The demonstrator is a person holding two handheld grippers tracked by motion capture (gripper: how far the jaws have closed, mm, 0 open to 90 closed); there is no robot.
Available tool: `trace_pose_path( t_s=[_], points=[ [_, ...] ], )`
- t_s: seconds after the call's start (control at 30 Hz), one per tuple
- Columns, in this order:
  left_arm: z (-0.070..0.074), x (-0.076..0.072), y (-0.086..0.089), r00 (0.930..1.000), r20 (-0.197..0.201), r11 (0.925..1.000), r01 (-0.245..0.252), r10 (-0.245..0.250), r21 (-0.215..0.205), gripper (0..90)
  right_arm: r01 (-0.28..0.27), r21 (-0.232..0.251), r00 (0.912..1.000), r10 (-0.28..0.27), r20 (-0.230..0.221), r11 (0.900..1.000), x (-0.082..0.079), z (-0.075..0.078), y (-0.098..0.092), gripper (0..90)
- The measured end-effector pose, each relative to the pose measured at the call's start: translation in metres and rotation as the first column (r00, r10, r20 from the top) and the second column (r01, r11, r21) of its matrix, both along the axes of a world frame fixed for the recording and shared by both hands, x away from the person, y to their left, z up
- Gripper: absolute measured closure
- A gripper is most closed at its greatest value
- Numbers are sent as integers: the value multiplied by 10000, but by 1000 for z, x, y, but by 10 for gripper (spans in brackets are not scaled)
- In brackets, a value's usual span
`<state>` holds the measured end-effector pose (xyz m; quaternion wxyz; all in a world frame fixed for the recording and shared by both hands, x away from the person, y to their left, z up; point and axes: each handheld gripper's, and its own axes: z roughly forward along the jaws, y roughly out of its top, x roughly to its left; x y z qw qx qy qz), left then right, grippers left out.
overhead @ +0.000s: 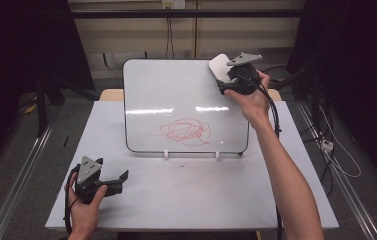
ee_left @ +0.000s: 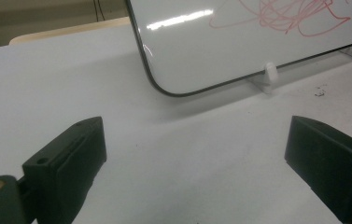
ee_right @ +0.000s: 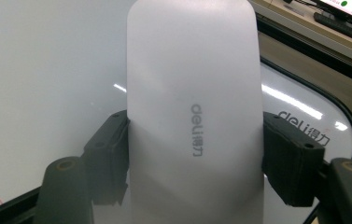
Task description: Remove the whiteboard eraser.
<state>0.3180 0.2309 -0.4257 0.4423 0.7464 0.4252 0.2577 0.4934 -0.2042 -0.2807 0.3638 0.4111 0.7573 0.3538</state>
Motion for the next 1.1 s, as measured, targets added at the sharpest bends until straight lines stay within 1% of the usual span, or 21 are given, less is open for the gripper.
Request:
trace_pose_path(
  t_s=[0.03, 0.07, 0.13, 0.27, 0.37, 0.4, 0.53, 0.6, 0.67, 0.73, 0.9, 0.93, 1.03, 1.1],
  points=[
    [0, 0, 0, 10000, -29, 10000, -2, 2, -7, 56, -33, -43, 10000, 33, 37, 10000, -1, 0, 0, 315],
    [-1, 0, 1, 10000, -53, 10000, -8, 7, -23, 56, -38, 52, 10000, 38, 71, 10000, -2, 1, 0, 315],
    [-1, -1, 2, 10000, -40, 10000, -14, 14, 2, 56, -79, 11, 9998, 79, 193, 10000, -4, 3, -1, 315],
    [-1, -1, 3, 10000, -63, 10000, -50, 49, -80, 56, -155, 82, 9990, 151, 425, 9998, -11, 8, 0, 315],
    [-2, 0, 4, 9999, -119, 9999, -62, 61, -80, 56, -254, 129, 9986, 247, 476, 9996, -15, 7, 2, 315],
    [-2, -1, 3, 9999, -119, 10000, -71, 70, -69, 56, -281, 111, 9984, 275, 486, 9995, -16, 7, 2, 315],
    [-2, -1, 4, 9999, -119, 9999, -100, 99, -57, 56, -438, 305, 9971, 418, 642, 9986, -22, 4, 4, 315],
    [-2, 0, 3, 9999, -116, 9999, -102, 101, -45, 56, -551, 305, 9964, 530, 655, 9980, -25, 1, 5, 316],
    [-2, 0, 3, 9998, -142, 9999, -115, 114, -50, 56, -545, 263, 9960, 525, 724, 9982, -29, -1, 6, 315],
    [-2, 0, 3, 9999, -134, 9999, -107, 106, -46, 56, -608, 402, 9954, 576, 772, 9973, -33, -3, 5, 315],
    [-2, -1, 2, 9999, -132, 10000, -83, 82, -32, 56, -697, 405, 9944, 662, 818, 9967, -40, -6, 5, 316],
    [-1, -1, 2, 9999, -115, 10000, -92, 92, -11, 56, -747, 477, 9938, 704, 855, 9961, -43, -7, 5, 316],
    [-1, 0, 1, 9999, -100, 10000, -85, 85, 42, 56, -765, 388, 9933, 728, 895, 9963, -46, -10, 5, 316],
    [-1, 0, 0, 9999, -105, 9999, -83, 84, 72, 56, -778, 426, 9934, 739, 879, 9961, -48, -11, 4, 316]
  ],
)
